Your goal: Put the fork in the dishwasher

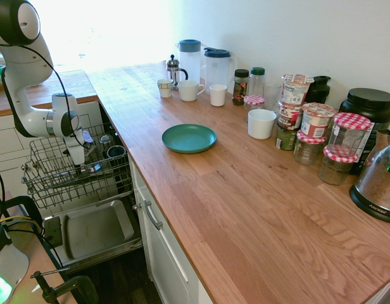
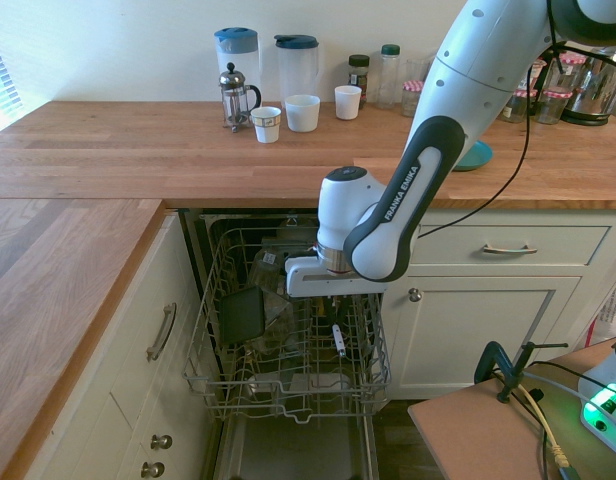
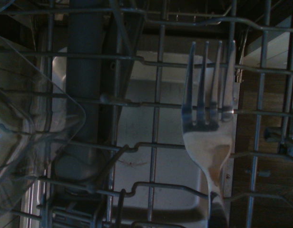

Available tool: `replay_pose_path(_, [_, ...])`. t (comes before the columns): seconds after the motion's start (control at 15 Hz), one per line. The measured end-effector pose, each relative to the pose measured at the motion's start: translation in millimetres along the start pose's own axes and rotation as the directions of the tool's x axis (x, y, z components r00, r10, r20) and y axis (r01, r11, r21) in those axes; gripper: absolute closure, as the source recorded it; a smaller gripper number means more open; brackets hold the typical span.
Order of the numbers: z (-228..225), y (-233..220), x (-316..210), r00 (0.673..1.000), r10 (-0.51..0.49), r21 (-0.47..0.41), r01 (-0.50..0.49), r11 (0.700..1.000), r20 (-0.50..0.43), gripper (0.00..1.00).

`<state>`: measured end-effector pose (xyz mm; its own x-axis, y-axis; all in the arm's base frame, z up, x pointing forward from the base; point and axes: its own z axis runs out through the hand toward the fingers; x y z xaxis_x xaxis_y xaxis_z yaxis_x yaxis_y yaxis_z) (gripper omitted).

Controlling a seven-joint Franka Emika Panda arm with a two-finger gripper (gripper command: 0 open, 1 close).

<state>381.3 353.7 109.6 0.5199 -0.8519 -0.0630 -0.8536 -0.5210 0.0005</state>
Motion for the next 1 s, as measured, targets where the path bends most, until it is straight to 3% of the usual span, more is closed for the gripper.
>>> replay_pose_path(0.8, [8.0,-11.8,2.0,1.0,-0.007,0.006,0.007,1.0,-0.007,0.0])
replay_pose_path(1.0, [-14.3,-17.0,-3.4,0.999,-0.019,0.038,0.02,0.999,-0.027,0.0])
